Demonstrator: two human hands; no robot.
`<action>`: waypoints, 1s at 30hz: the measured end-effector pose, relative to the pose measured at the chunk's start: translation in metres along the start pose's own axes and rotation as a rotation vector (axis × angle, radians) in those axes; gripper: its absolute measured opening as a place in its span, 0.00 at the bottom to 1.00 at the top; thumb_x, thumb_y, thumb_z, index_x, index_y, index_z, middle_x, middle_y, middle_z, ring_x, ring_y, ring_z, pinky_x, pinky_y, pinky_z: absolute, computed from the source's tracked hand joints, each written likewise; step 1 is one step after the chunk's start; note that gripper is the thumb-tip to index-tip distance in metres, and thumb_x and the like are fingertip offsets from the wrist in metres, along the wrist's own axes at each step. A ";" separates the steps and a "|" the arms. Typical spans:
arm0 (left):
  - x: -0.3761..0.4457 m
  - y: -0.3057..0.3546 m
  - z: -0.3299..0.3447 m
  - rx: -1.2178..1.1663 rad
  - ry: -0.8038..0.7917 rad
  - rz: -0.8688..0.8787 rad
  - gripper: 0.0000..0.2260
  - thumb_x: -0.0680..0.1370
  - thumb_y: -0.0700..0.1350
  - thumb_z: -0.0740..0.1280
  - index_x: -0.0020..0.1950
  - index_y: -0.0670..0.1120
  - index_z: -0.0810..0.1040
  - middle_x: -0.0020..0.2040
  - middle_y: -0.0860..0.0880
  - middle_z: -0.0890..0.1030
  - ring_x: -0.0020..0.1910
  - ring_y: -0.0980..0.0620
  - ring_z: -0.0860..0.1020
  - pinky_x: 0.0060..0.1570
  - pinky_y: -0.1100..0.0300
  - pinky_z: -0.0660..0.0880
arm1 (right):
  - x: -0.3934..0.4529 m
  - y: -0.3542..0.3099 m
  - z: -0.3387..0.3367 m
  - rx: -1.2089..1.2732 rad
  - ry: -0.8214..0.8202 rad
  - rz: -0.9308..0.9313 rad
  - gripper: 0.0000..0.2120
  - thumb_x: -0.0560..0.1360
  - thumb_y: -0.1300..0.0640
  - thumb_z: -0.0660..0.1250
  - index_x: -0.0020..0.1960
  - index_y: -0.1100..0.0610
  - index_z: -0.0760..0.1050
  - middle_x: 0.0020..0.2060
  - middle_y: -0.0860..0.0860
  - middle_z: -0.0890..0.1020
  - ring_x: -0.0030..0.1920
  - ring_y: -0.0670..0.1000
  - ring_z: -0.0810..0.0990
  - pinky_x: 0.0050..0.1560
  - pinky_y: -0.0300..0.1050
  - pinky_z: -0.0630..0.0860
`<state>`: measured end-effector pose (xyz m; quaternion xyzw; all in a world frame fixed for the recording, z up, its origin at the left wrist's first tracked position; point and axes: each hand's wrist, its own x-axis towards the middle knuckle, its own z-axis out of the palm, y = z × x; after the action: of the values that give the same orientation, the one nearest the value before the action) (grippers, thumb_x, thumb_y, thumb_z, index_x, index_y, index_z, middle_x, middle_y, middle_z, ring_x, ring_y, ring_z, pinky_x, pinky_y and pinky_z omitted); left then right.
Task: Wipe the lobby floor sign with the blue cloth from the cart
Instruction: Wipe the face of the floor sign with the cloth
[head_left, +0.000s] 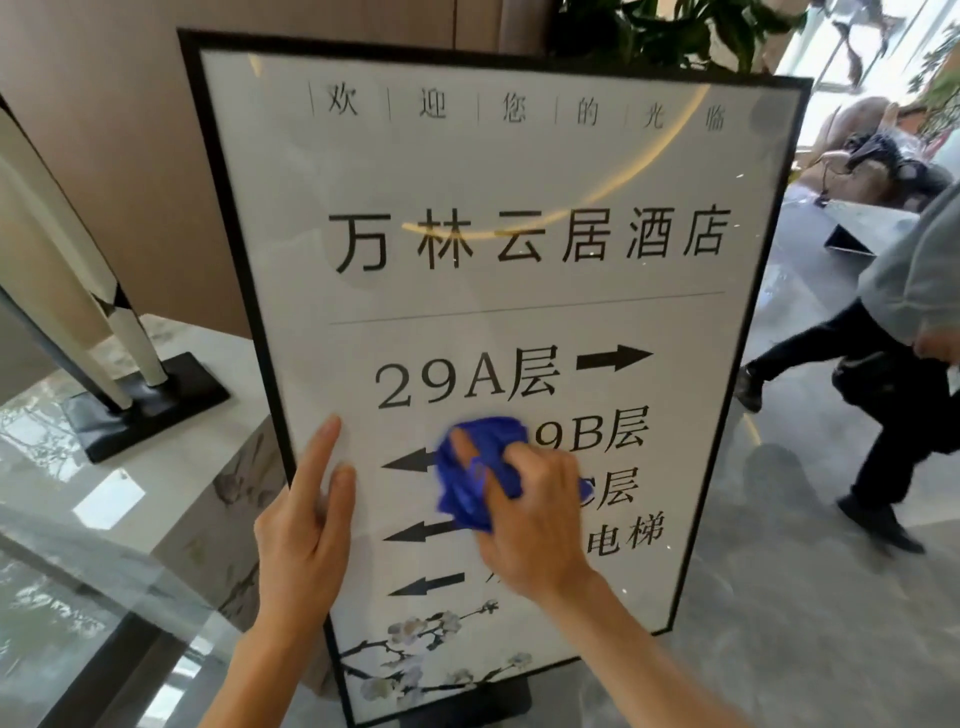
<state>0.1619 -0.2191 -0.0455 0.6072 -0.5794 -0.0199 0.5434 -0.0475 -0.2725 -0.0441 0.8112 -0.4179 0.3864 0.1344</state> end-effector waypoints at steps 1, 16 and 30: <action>-0.001 -0.001 0.000 0.008 -0.007 -0.015 0.20 0.82 0.56 0.56 0.72 0.72 0.60 0.25 0.51 0.69 0.30 0.56 0.73 0.33 0.74 0.68 | 0.006 -0.005 0.005 -0.077 0.011 -0.089 0.31 0.74 0.49 0.67 0.75 0.47 0.64 0.53 0.53 0.73 0.48 0.53 0.71 0.51 0.51 0.68; -0.006 0.005 -0.001 -0.045 0.009 -0.098 0.17 0.81 0.66 0.51 0.69 0.78 0.58 0.29 0.49 0.73 0.30 0.49 0.74 0.35 0.69 0.68 | 0.060 0.120 -0.062 0.231 0.430 0.620 0.15 0.79 0.44 0.63 0.61 0.50 0.65 0.55 0.49 0.69 0.53 0.59 0.75 0.54 0.66 0.76; -0.008 0.002 0.003 -0.024 -0.012 -0.134 0.18 0.81 0.65 0.53 0.70 0.76 0.59 0.30 0.52 0.75 0.34 0.53 0.76 0.34 0.73 0.69 | 0.096 -0.020 -0.005 -0.018 0.181 0.091 0.25 0.81 0.43 0.60 0.75 0.51 0.65 0.58 0.56 0.72 0.53 0.56 0.71 0.54 0.53 0.68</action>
<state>0.1559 -0.2147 -0.0509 0.6379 -0.5406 -0.0668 0.5444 -0.0005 -0.3125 0.0323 0.7520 -0.4439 0.4600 0.1611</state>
